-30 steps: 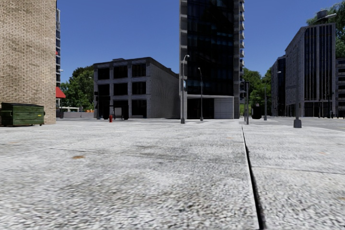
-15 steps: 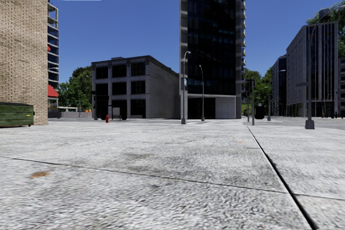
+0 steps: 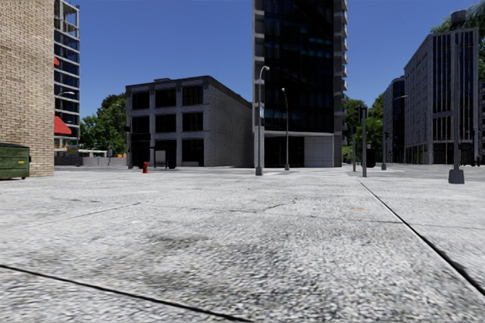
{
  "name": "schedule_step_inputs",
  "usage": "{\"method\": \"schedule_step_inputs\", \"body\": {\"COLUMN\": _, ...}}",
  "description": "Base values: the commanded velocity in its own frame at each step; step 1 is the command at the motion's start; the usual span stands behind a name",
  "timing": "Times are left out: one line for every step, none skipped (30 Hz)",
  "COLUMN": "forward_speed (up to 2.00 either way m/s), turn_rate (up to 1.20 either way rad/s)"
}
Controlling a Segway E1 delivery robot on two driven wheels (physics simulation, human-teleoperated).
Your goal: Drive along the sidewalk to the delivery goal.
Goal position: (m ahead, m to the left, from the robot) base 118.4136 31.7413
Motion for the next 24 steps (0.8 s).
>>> {"method": "schedule_step_inputs", "body": {"forward_speed": 2.00, "turn_rate": -0.09}}
{"method": "schedule_step_inputs", "body": {"forward_speed": 2.00, "turn_rate": -0.10}}
{"method": "schedule_step_inputs", "body": {"forward_speed": 2.00, "turn_rate": -0.10}}
{"method": "schedule_step_inputs", "body": {"forward_speed": 2.00, "turn_rate": -0.10}}
{"method": "schedule_step_inputs", "body": {"forward_speed": 2.00, "turn_rate": -0.12}}
{"method": "schedule_step_inputs", "body": {"forward_speed": 2.00, "turn_rate": -0.12}}
{"method": "schedule_step_inputs", "body": {"forward_speed": 2.00, "turn_rate": -0.17}}
{"method": "schedule_step_inputs", "body": {"forward_speed": 2.00, "turn_rate": -0.22}}
{"method": "schedule_step_inputs", "body": {"forward_speed": 2.00, "turn_rate": -0.24}}
{"method": "schedule_step_inputs", "body": {"forward_speed": 2.00, "turn_rate": -0.25}}
{"method": "schedule_step_inputs", "body": {"forward_speed": 2.00, "turn_rate": -0.25}}
{"method": "schedule_step_inputs", "body": {"forward_speed": 2.00, "turn_rate": -0.25}}
{"method": "schedule_step_inputs", "body": {"forward_speed": 2.00, "turn_rate": -0.25}}
{"method": "schedule_step_inputs", "body": {"forward_speed": 2.00, "turn_rate": -0.25}}
{"method": "schedule_step_inputs", "body": {"forward_speed": 2.00, "turn_rate": -0.25}}
{"method": "schedule_step_inputs", "body": {"forward_speed": 2.00, "turn_rate": -0.25}}
{"method": "schedule_step_inputs", "body": {"forward_speed": 2.00, "turn_rate": -0.25}}
{"method": "schedule_step_inputs", "body": {"forward_speed": 2.00, "turn_rate": -0.25}}
{"method": "schedule_step_inputs", "body": {"forward_speed": 2.00, "turn_rate": -0.25}}
{"method": "schedule_step_inputs", "body": {"forward_speed": 2.00, "turn_rate": -0.25}}
{"method": "schedule_step_inputs", "body": {"forward_speed": 2.00, "turn_rate": -0.25}}
{"method": "schedule_step_inputs", "body": {"forward_speed": 2.00, "turn_rate": -0.25}}
{"method": "schedule_step_inputs", "body": {"forward_speed": 2.00, "turn_rate": -0.25}}
{"method": "schedule_step_inputs", "body": {"forward_speed": 2.00, "turn_rate": -0.25}}
